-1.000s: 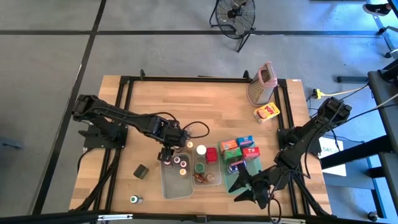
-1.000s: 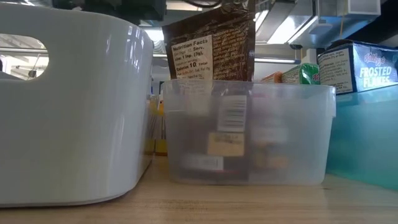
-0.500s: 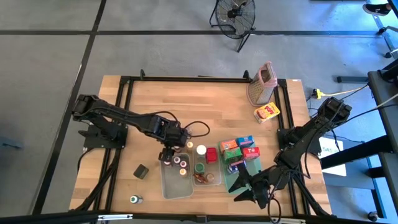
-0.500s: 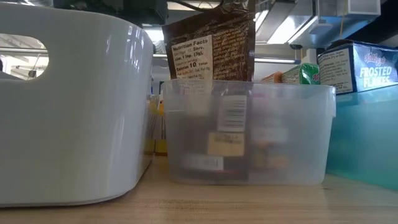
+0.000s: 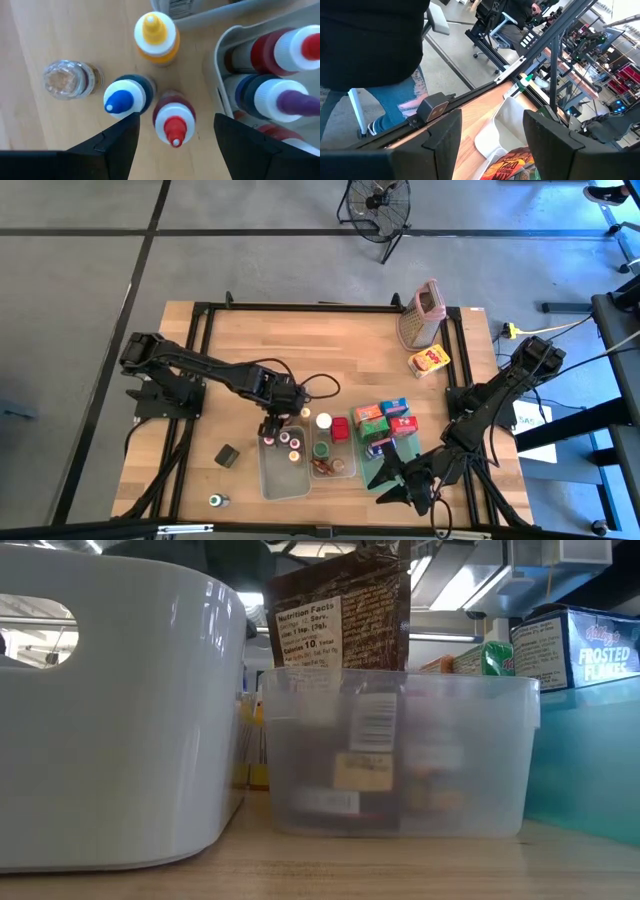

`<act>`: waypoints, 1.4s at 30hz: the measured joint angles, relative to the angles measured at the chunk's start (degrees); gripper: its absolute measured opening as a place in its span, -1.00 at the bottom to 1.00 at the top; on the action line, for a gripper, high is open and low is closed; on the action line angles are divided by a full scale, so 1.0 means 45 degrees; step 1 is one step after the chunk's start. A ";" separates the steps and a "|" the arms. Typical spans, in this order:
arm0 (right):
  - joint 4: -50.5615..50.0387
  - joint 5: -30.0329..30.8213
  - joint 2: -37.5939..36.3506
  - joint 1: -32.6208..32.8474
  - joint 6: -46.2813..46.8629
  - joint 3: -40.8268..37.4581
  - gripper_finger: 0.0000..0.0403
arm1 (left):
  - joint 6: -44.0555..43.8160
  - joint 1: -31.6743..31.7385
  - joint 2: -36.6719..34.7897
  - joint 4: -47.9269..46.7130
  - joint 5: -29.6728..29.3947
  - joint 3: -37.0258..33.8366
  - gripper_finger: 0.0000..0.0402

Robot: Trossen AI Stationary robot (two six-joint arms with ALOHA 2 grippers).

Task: Pick & Place Kitchen Items
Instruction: Put the red food coloring bottle into the gray bin

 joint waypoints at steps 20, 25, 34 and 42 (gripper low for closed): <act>-0.0092 -0.0010 0.0000 0.0000 0.0087 0.0000 0.06 | 0.0379 0.0000 0.0580 -0.0061 0.0159 -0.0008 0.10; -0.0083 -0.0010 0.0000 0.0000 0.0044 0.0000 0.06 | 0.0434 0.0003 0.0573 -0.0037 0.0334 -0.0008 -0.08; -0.0088 -0.0044 0.0000 0.0000 0.0000 0.0000 0.06 | 0.0439 0.0005 0.0568 -0.0036 0.0339 -0.0008 -0.41; -0.0088 -0.0039 0.0000 0.0000 0.0000 0.0000 0.06 | 0.0674 -0.0096 0.0559 -0.0178 0.0295 0.0006 -0.42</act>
